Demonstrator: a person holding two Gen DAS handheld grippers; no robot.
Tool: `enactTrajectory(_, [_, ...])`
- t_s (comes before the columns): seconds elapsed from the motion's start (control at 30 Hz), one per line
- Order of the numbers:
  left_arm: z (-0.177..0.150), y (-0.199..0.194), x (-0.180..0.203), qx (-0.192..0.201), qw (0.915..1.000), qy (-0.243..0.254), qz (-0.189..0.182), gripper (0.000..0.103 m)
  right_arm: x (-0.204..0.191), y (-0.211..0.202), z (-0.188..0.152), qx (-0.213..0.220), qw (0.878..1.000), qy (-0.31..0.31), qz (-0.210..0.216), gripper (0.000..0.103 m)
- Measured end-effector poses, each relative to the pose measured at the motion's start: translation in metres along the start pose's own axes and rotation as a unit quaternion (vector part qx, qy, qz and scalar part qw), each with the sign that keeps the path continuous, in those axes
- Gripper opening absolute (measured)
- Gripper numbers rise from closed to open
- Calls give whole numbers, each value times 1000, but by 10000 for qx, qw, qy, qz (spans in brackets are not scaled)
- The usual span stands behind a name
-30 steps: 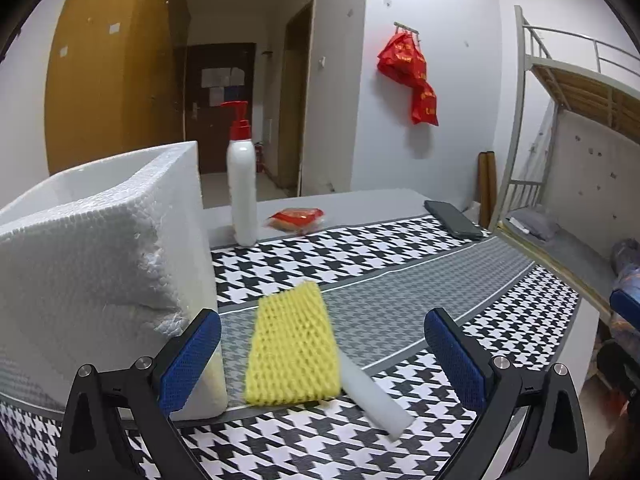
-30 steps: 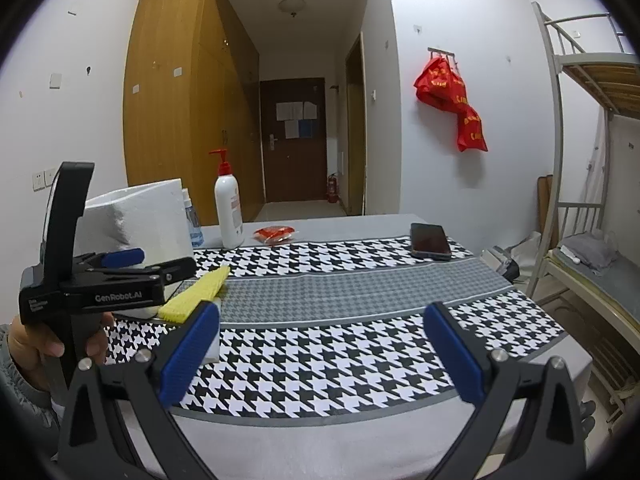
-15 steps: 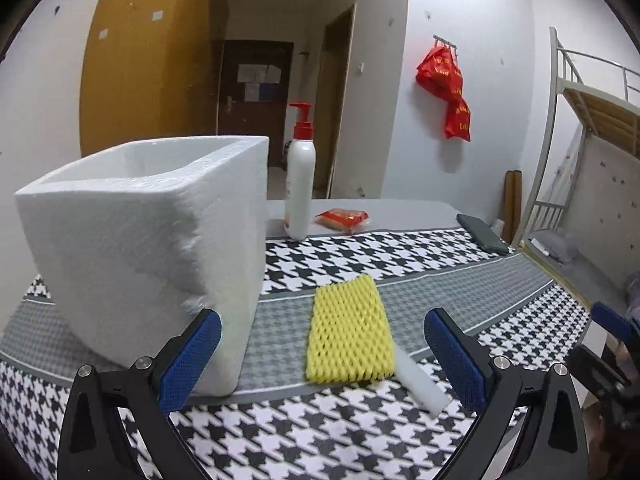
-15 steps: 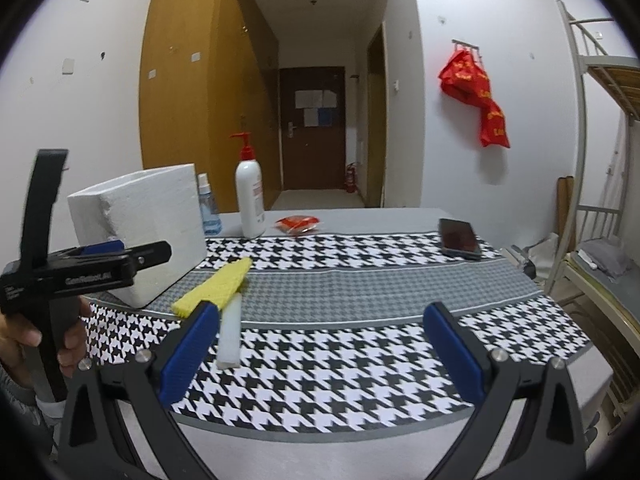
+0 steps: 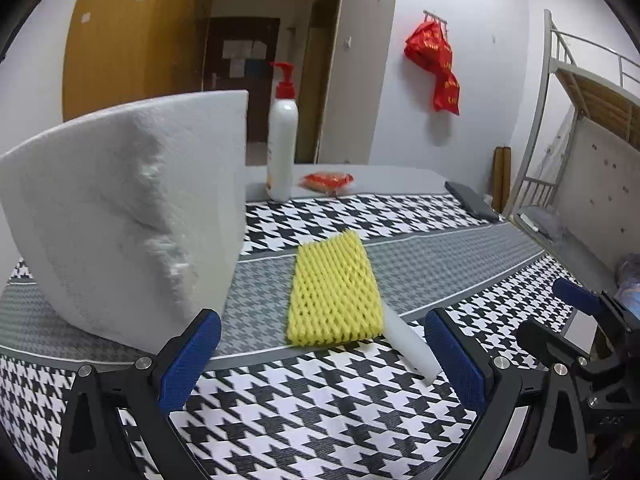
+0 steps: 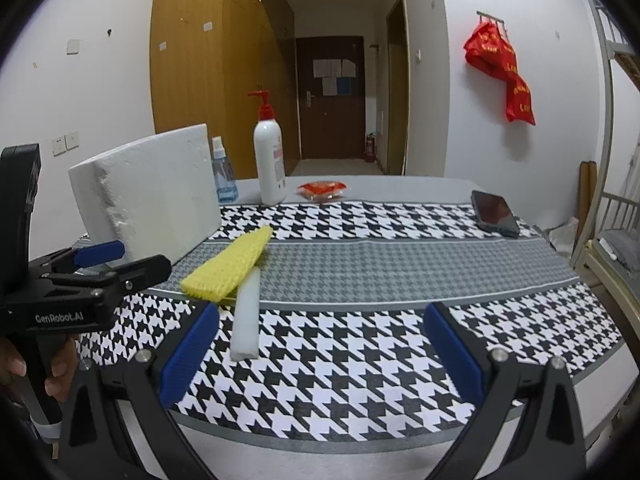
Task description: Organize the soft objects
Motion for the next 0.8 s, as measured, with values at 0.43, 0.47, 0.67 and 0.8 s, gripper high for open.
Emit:
enactTrajectory(0.43, [13,42,18,-385,9980,423,257,102,10,8,-4,-118,9998,123,39,103])
enactTrajectory(0.47, [15,43,18,-331,9981,435,278,102,10,9,-3,-123,9998,132,40,103])
enactTrajectory(0.67, [18,57,18,-351,9972,594,277,101,11,16,-4,-221,9997,126,48,103])
enactTrajectory(0.8, [11,67,24,-681,9959,592,81,89,10,21,-4,-306,9995,76,60,103])
Point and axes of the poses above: each gripper's, at about its wrist camera, not at the fingertips, and y roughly the way its jaws point, x to its right, z to its top, the point moved 7 cm from there along y, roughly the way its jaws point, and after that the axes turned 7 degrees about -y, right-handed, at the moved point
